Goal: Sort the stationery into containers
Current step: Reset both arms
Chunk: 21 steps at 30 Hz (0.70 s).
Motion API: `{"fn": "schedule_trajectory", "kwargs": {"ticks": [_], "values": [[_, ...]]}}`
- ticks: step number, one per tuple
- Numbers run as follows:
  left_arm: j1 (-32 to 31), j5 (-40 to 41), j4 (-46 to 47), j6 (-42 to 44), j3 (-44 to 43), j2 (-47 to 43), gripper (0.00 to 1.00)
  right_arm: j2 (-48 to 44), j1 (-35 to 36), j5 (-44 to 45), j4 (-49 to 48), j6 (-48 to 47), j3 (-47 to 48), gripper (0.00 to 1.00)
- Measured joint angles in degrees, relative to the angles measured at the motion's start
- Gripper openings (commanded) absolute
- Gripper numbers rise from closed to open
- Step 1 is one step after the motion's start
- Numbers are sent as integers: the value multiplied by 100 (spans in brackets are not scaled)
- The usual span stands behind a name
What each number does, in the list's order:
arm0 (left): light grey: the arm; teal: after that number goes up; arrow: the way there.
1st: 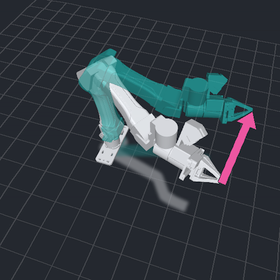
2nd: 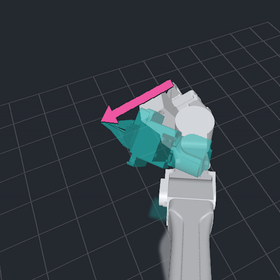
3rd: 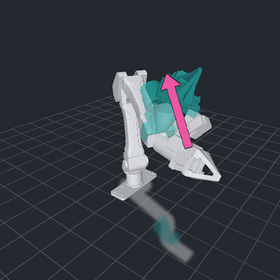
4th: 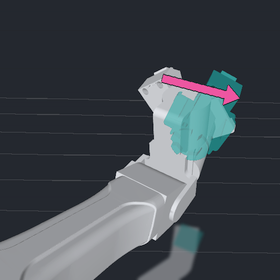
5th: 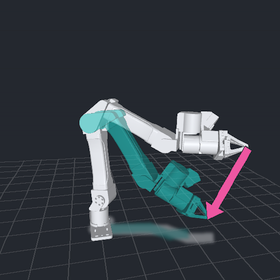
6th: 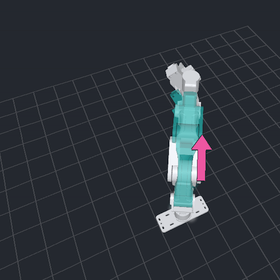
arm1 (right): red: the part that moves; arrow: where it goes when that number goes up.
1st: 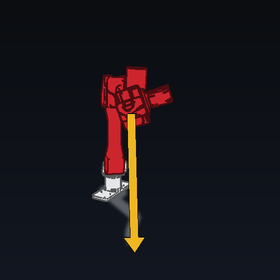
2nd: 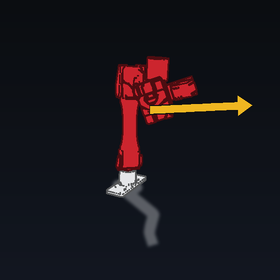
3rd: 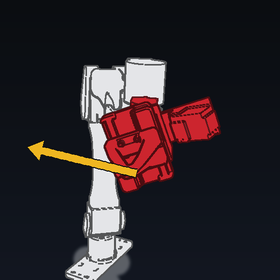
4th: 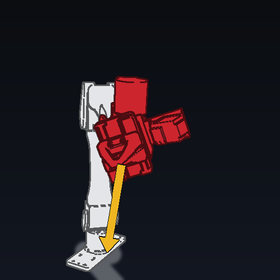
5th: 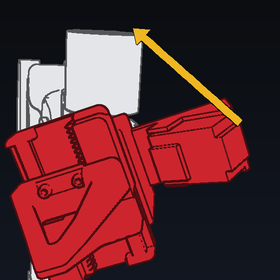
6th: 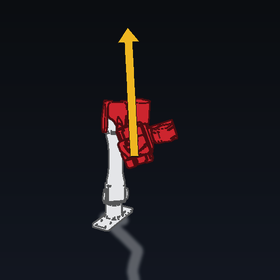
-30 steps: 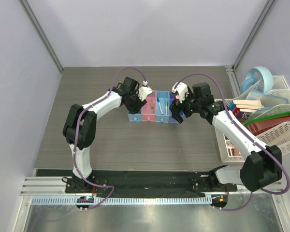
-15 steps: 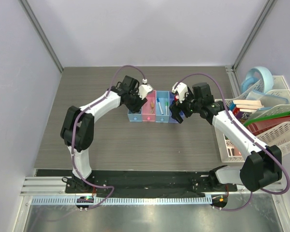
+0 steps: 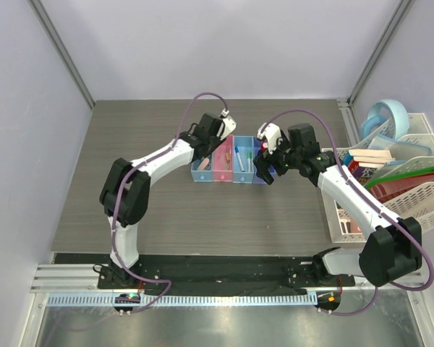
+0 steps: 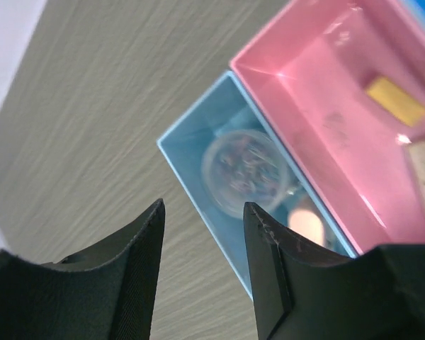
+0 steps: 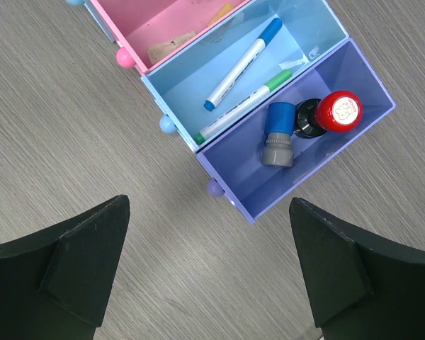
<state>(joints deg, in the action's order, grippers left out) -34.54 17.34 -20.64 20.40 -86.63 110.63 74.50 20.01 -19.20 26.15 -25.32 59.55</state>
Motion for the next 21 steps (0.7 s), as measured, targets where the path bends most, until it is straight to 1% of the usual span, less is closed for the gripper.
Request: {"fn": "schedule_trajectory", "kwargs": {"ticks": [7,16,21], "values": [[-179,1460,610,413,-87,748,49,-28,-90,2,0,7,0,100],[-494,2350,1119,719,-87,1038,49,-179,-214,-9,-44,22,0,100],[-632,2586,1200,761,-87,1093,49,-179,-214,-28,-46,22,0,100]]}}
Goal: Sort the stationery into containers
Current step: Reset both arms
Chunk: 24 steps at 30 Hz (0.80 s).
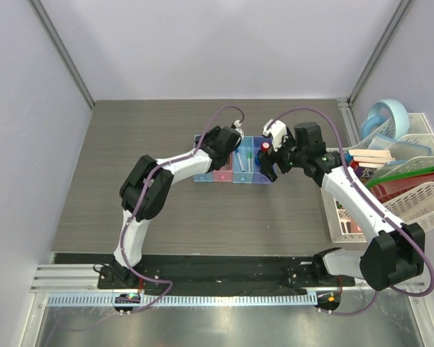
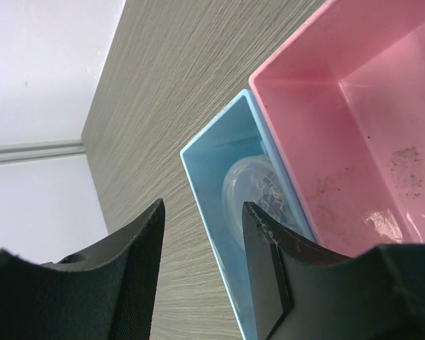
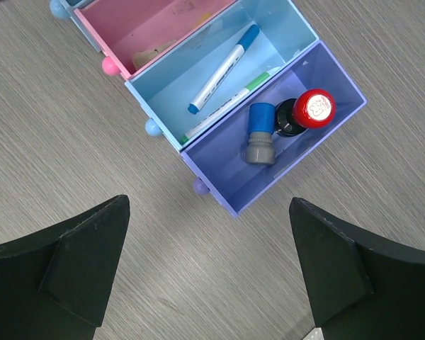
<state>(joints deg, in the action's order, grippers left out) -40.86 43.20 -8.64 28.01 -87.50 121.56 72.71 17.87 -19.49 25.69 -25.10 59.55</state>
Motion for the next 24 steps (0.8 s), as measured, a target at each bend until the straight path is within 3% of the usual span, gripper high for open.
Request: {"fn": "schedule_trajectory", "kwargs": {"ticks": [11,24], "values": [[-372,984,313,463,9,341,49,-83,-70,-76,-2,17,0,100],[-385,1110,22,341,-81,315,51,-234,-118,-149,-37,90,0,100]]}}
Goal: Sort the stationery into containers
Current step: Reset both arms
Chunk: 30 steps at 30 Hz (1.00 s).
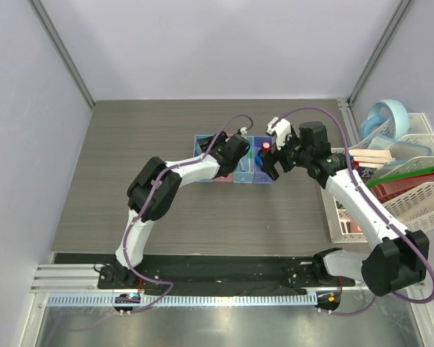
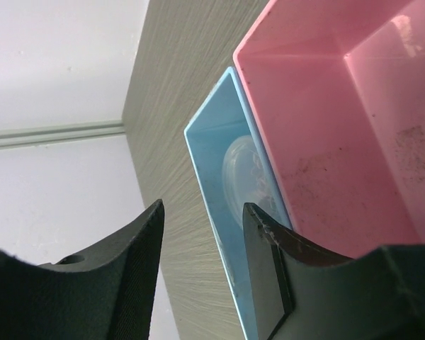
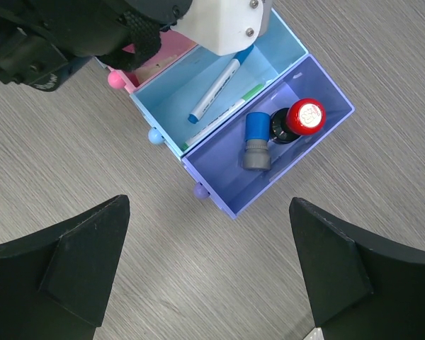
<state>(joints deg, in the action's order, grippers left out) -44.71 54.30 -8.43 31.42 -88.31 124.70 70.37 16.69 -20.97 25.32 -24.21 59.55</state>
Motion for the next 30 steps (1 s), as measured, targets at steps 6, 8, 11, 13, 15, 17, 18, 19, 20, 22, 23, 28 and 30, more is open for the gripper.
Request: {"fn": "schedule_trajectory", "kwargs": {"ticks": [6,8,11,13,15,17,18,19,20,22,23,28,30], "values": [[-39,-501,-601,-420,-11,-442,72,0,-20,9,0,48,2,100],[-22,-708,-793,-555,-11,-710,96,0,-33,46,0,79,2,100],[70,-1174,-1069,-861,17,-1403,100,0,-76,107,2,175,15,100],[208,-1506,-1165,-1047,26,-1930,100,0,-164,144,2,260,46,100],[509,-1998,-1215,-1325,155,-2640,100,-11,-297,223,2,393,83,100],[914,-2516,-1228,-1539,378,-3331,100,-57,-428,293,4,511,98,100],[1209,-2841,-1226,-1644,575,-3709,100,-114,-509,326,2,601,98,100],[1510,-3154,-1231,-1755,800,-4083,100,-184,-595,350,11,693,98,100],[1805,-3403,-1130,-1840,1106,-4437,100,-275,-688,363,17,778,98,100],[2339,-3724,-1086,-1980,1679,-5038,100,-533,-824,389,28,909,96,100],[2621,-3952,-1040,-2061,2094,-5381,100,-710,-883,417,11,962,79,100],[3270,-4813,-1062,-2280,3504,-6535,100,-1711,-949,846,-223,1115,-245,100],[3407,-5051,-1062,-2350,3832,-6861,100,-2017,-977,1064,-345,1163,-450,100]]}}
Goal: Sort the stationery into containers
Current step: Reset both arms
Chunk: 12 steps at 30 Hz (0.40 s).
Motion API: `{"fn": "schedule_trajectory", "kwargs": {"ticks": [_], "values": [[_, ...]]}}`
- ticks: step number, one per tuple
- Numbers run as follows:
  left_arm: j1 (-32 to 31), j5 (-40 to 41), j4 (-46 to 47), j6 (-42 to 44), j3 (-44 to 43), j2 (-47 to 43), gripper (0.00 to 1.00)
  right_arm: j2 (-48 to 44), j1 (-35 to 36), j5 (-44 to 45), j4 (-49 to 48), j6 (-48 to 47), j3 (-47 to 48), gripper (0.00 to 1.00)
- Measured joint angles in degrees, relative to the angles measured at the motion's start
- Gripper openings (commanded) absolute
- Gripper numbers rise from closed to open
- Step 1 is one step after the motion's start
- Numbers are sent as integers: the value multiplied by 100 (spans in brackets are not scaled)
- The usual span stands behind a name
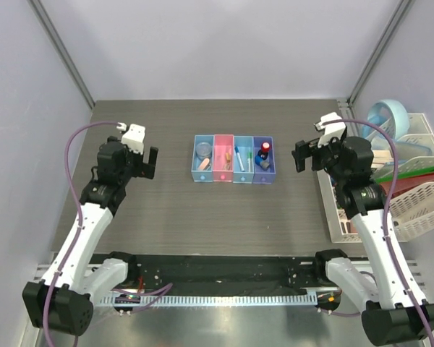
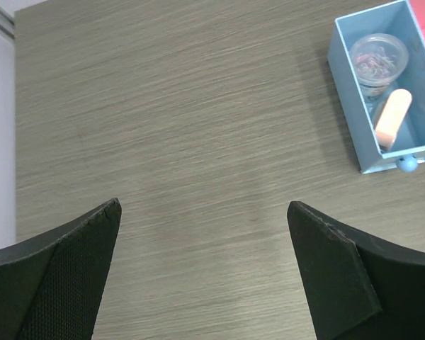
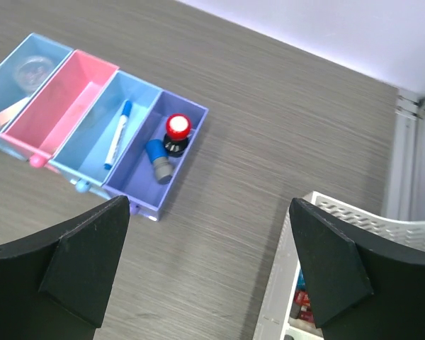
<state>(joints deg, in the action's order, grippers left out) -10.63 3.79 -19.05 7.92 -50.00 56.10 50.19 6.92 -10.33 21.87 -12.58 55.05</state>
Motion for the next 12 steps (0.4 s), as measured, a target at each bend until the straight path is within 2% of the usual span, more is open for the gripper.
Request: {"fn": "schedule_trajectory", "kwargs": {"ticks": [5,12], "values": [[92,-323,144,-116,295,-398,100,-205,-138,339,-227,153,-337,100],[114,-444,295,-201,343,-492,100,-92,-179,409,-352,254,-461,100]]}}
